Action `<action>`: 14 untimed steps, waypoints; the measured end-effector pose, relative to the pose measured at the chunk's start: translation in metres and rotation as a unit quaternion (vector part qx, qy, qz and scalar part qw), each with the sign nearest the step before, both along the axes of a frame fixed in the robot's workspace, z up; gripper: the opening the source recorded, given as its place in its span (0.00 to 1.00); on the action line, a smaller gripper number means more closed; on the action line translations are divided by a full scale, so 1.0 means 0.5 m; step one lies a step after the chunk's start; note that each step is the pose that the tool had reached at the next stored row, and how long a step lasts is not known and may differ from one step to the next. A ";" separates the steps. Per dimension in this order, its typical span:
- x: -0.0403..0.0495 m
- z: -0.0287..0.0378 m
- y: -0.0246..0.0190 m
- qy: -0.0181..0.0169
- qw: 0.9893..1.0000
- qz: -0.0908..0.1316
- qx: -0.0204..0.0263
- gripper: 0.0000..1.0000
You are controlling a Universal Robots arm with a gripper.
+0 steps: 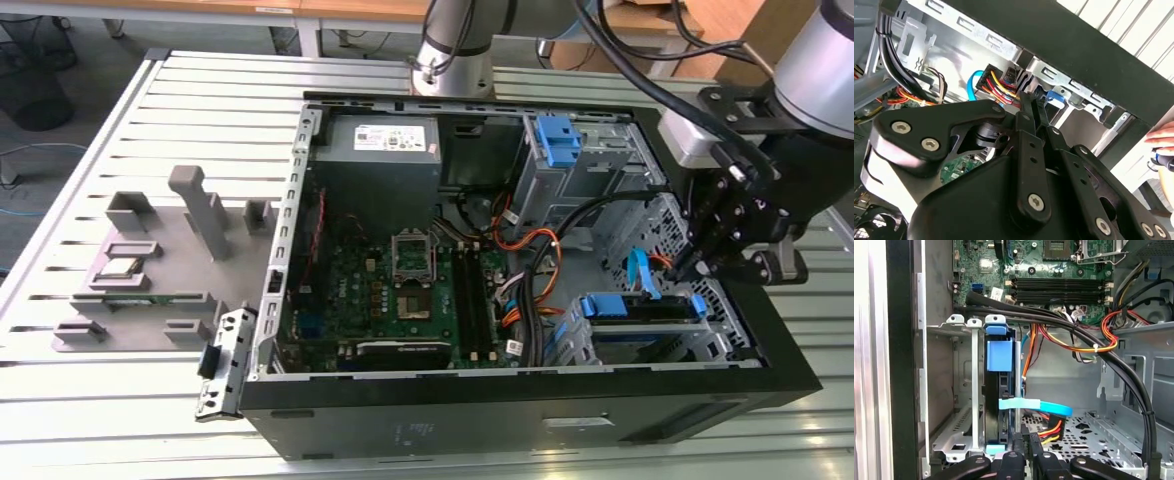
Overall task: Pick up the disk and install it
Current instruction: 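Insert the second disk wire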
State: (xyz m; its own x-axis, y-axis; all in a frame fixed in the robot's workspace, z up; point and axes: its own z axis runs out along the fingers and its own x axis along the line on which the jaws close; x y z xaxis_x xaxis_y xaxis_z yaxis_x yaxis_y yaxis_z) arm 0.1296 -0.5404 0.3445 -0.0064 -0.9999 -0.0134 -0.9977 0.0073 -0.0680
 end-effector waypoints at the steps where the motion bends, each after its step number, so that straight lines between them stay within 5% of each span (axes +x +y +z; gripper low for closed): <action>1: -0.002 -0.001 -0.0011 -0.001 1.000 0.000 0.000 0.16; 14: -0.017 -0.008 -0.0078 -0.015 1.000 0.017 0.001 0.16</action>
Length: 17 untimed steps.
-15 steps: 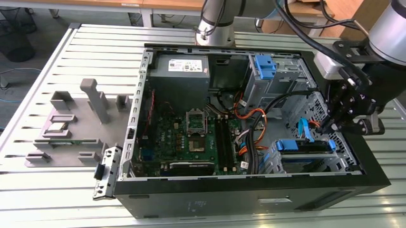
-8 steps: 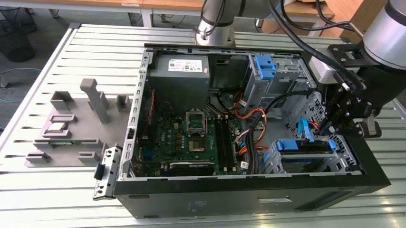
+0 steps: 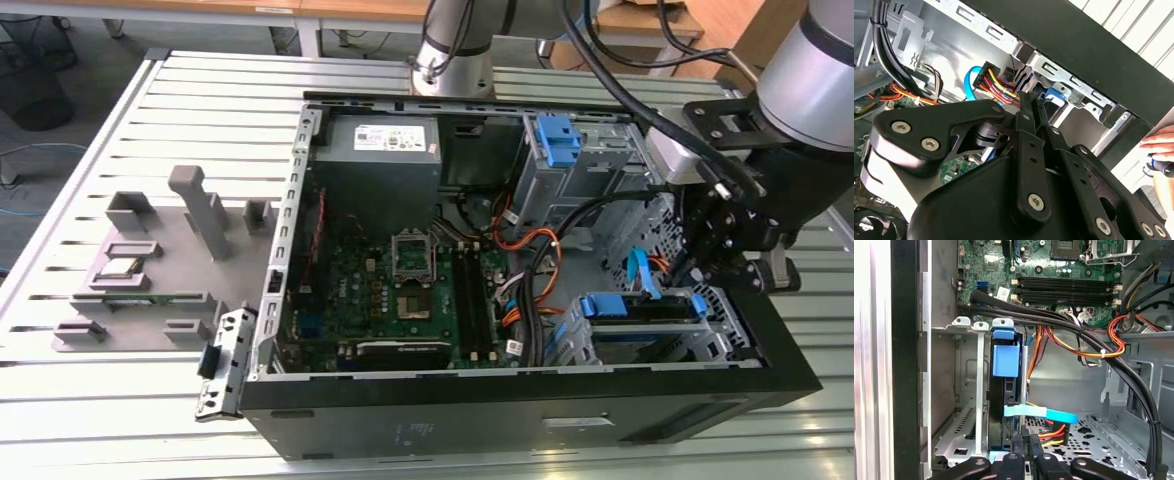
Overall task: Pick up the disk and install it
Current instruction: 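Insert the second disk wire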
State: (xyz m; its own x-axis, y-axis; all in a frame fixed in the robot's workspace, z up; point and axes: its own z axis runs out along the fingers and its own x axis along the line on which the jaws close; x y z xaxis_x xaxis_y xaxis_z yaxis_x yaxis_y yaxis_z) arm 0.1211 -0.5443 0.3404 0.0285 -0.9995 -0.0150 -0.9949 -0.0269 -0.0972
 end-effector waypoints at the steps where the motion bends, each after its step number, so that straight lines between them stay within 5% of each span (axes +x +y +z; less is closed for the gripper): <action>1: -0.002 0.000 -0.0002 -0.001 1.000 0.001 0.000 0.16; 4: -0.006 -0.001 -0.0010 -0.003 1.000 0.005 0.000 0.16; 17: -0.021 -0.003 -0.0057 -0.025 1.000 0.019 0.000 0.16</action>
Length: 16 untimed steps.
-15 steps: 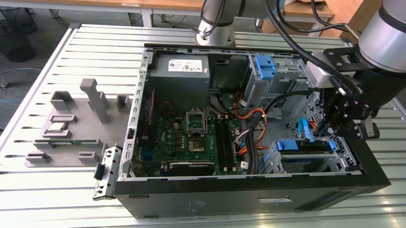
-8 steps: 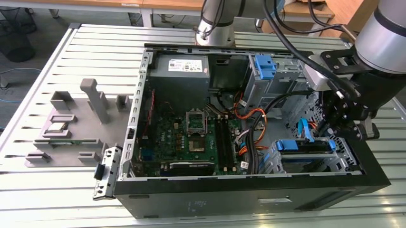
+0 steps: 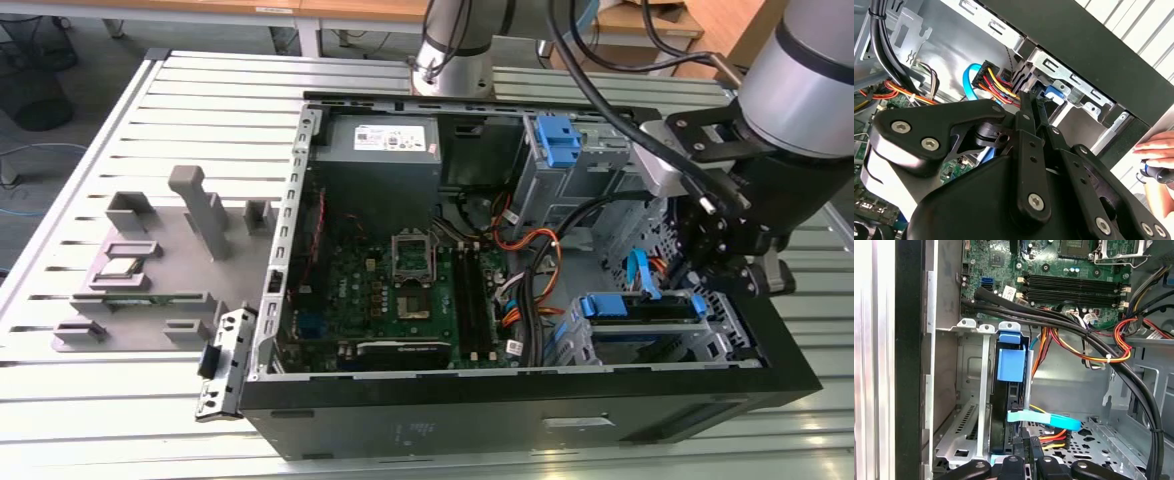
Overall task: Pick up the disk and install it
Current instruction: 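Insert the second disk wire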
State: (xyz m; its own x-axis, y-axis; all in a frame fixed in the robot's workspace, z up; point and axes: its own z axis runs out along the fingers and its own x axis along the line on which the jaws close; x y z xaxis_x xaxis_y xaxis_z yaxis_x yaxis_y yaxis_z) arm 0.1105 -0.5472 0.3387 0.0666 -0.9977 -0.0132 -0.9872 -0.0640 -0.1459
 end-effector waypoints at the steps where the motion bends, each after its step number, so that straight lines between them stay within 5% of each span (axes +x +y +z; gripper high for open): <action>1: -0.002 0.000 -0.0006 -0.002 1.000 0.001 0.000 0.16; 16: -0.022 -0.006 -0.0130 -0.024 1.000 0.015 0.001 0.16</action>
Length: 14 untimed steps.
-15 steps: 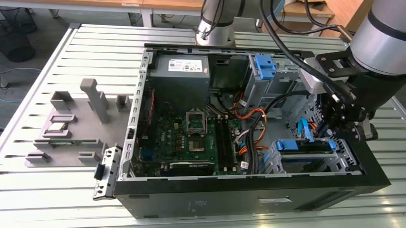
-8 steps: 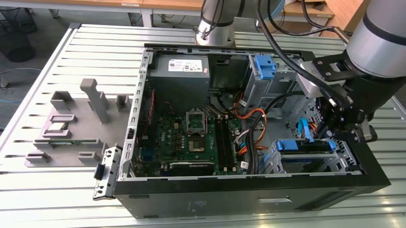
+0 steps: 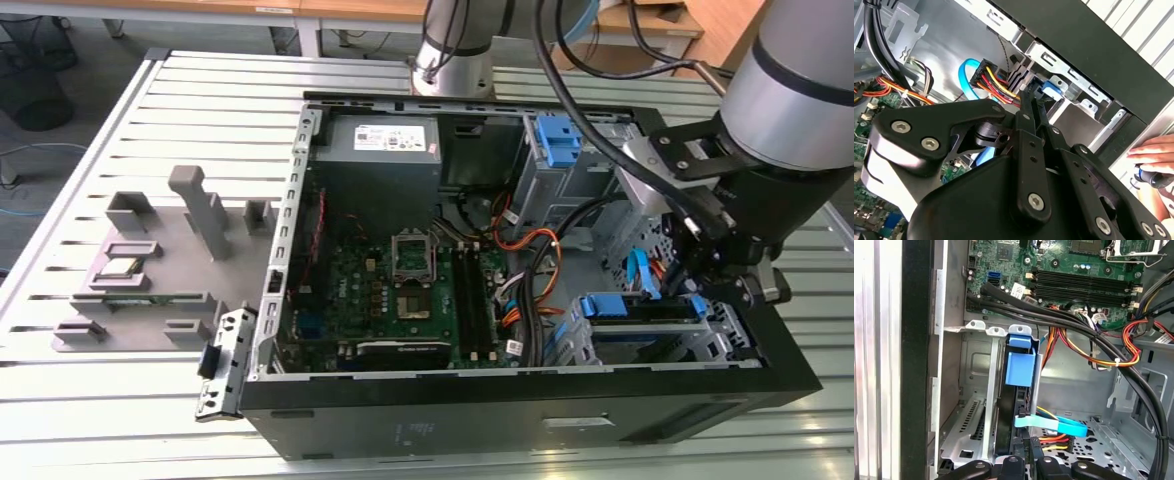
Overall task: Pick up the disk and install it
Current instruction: 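Insert the second disk wire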
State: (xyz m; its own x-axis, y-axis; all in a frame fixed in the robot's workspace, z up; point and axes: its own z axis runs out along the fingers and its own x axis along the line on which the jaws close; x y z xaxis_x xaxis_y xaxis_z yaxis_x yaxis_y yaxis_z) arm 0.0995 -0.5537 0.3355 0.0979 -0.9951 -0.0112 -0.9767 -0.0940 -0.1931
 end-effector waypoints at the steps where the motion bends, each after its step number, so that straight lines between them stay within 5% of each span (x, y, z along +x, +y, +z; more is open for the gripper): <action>1: -0.001 0.000 -0.0009 -0.002 1.000 0.001 0.000 0.16; 10: -0.016 -0.002 -0.0068 -0.015 1.000 0.007 0.001 0.16; 14: -0.018 -0.003 -0.0084 -0.016 1.000 0.007 0.001 0.16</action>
State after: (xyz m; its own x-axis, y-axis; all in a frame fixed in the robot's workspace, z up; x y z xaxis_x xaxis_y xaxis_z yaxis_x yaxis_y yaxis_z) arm 0.0906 -0.5579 0.3342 0.1120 -0.9937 -0.0096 -0.9685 -0.1070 -0.2250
